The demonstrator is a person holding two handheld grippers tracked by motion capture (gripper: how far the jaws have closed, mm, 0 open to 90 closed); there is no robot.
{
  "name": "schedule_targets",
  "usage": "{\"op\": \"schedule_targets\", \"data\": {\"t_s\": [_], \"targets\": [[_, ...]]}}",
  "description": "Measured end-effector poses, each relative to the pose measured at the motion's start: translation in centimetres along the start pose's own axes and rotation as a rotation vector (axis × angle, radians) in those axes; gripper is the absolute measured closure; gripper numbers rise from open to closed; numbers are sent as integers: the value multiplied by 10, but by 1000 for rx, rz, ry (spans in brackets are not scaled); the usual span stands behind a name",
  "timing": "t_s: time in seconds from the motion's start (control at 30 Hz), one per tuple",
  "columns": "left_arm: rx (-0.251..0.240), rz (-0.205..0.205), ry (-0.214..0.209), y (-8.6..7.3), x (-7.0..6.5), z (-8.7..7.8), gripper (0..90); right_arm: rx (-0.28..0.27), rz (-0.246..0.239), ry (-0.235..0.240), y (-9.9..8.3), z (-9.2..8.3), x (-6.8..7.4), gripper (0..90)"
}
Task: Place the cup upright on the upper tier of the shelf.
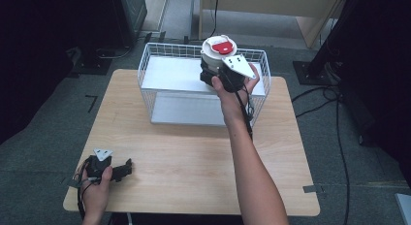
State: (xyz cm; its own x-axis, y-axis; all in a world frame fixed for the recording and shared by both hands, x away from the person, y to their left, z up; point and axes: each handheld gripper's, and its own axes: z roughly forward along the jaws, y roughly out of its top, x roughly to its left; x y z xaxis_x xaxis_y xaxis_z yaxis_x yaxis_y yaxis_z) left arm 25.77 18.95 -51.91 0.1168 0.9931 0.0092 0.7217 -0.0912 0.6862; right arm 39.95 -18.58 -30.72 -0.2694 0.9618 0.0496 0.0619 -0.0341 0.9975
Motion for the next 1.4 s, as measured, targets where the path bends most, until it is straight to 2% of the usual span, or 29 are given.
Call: {"op": "schedule_targets", "data": {"t_s": [0.2, 0.43, 0.57, 0.77, 0.93, 1.03, 1.17, 1.4], "targets": [[-1, -1, 0, 0, 0, 0, 0, 12, -6, -29, 0, 16, -4, 108], [-1, -3, -1, 0, 0, 0, 0, 14, 21, -46, -5, 24, -12, 108], [-1, -2, -1, 0, 0, 0, 0, 7, 33, -58, -6, 23, -16, 108], [-2, -2, -2, 0, 0, 0, 0, -4, 2, -69, -8, 21, -13, 109], [-2, -2, -2, 0, 0, 0, 0, -5, 24, -77, -8, 20, -14, 109], [-2, -2, -2, 0, 0, 0, 0, -2, 31, -71, -8, 18, -15, 108], [-2, -1, -2, 0, 0, 0, 0, 7, 14, -65, -7, 17, -14, 107], [-2, -2, -2, 0, 0, 0, 0, 24, 9, -64, -7, 14, -18, 58]]}}
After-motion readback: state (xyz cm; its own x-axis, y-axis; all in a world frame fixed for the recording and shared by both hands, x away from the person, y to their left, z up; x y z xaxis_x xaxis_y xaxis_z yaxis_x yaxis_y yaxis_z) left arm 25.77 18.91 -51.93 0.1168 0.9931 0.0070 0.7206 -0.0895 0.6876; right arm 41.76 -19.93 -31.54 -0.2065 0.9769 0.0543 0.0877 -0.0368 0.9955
